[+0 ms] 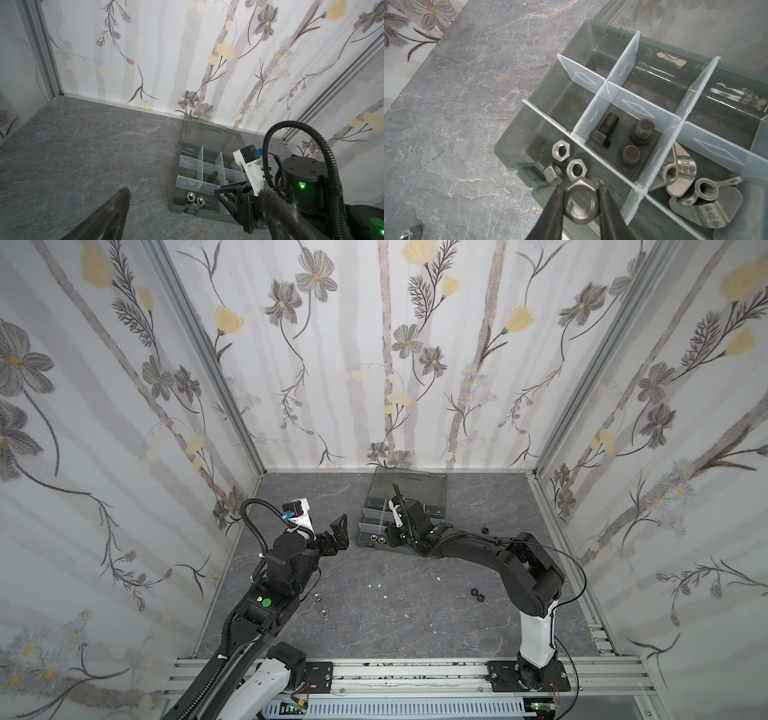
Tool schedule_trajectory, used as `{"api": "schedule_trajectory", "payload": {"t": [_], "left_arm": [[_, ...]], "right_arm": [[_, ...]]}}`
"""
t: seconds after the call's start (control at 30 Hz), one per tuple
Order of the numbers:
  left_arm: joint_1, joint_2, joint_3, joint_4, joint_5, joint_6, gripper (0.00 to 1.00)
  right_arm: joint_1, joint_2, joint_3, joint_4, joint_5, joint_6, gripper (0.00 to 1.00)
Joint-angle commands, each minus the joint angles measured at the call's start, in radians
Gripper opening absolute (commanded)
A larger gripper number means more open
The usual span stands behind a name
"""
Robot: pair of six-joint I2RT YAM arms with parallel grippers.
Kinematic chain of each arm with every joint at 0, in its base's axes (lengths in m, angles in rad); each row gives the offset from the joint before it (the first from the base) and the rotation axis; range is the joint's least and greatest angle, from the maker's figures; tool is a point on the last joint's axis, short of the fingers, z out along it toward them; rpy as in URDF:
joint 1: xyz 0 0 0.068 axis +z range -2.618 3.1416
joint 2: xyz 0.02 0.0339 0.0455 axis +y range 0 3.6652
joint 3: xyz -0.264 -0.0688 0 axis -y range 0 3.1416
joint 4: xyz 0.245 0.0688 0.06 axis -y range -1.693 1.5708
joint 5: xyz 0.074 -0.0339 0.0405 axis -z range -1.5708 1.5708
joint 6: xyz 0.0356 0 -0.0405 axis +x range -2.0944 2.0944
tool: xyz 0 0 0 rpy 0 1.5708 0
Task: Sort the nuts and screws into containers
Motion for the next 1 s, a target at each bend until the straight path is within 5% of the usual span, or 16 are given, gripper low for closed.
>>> {"api": "schedule_trajectory", "payload": {"t": [0.0, 0.43, 0.97], "left_arm": [[0.002, 0.014, 0.014, 0.018, 0.004, 0.008, 1.00], [0.012, 0.167, 0.147, -0.245, -0.042, -0.020, 0.99], [0.164, 0.359, 0.116, -0.508, 0.085, -0.164, 0.76]], "right_arm": [[-0.004, 0.004, -0.003, 0.047, -0.027, 0.002, 0.38], [-0.013, -0.155, -0.151, 0.124, -0.031, 0.006, 0.51], [-0.028, -0.564, -0.587, 0.293, -0.028, 0.048, 0.53]]}}
